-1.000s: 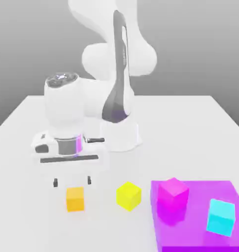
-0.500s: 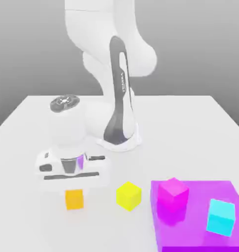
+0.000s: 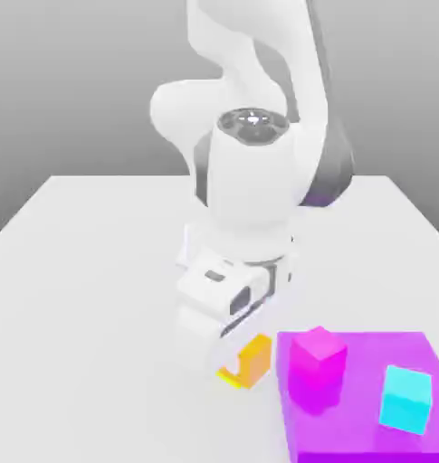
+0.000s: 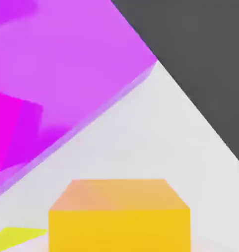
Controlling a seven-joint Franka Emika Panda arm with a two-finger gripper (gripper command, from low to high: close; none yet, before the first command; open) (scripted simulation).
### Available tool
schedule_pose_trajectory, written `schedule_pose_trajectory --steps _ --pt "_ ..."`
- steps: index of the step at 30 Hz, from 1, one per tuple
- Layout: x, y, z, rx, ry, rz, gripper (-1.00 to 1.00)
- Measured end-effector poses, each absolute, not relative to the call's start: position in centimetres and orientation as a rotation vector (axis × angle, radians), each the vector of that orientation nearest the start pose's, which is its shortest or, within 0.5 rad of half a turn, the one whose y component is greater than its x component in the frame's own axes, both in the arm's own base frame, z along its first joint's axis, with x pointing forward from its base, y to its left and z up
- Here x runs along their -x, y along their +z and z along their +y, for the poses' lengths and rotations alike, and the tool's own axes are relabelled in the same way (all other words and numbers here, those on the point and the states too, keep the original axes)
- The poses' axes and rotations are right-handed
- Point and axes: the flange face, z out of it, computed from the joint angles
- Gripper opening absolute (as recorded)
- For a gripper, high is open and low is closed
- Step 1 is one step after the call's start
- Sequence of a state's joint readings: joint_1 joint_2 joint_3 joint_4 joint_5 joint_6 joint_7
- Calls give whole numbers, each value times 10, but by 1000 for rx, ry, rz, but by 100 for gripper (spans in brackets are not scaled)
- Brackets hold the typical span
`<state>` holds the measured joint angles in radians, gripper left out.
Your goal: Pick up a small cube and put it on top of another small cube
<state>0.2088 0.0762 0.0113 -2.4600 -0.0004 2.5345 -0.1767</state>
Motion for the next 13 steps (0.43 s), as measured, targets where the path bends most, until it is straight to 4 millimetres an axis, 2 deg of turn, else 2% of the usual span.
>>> schedule_pose_trajectory --steps 4,5,7,8,13 --pt "-472 302 209 2906 3 -1189 -100" --pt "-473 300 220 2880 3 -1252 -100" --pt "-475 275 225 2863 3 -1292 -100" --pt "-475 259 226 2860 3 -1298 100" --pt "-475 259 226 2860 3 -1298 100"
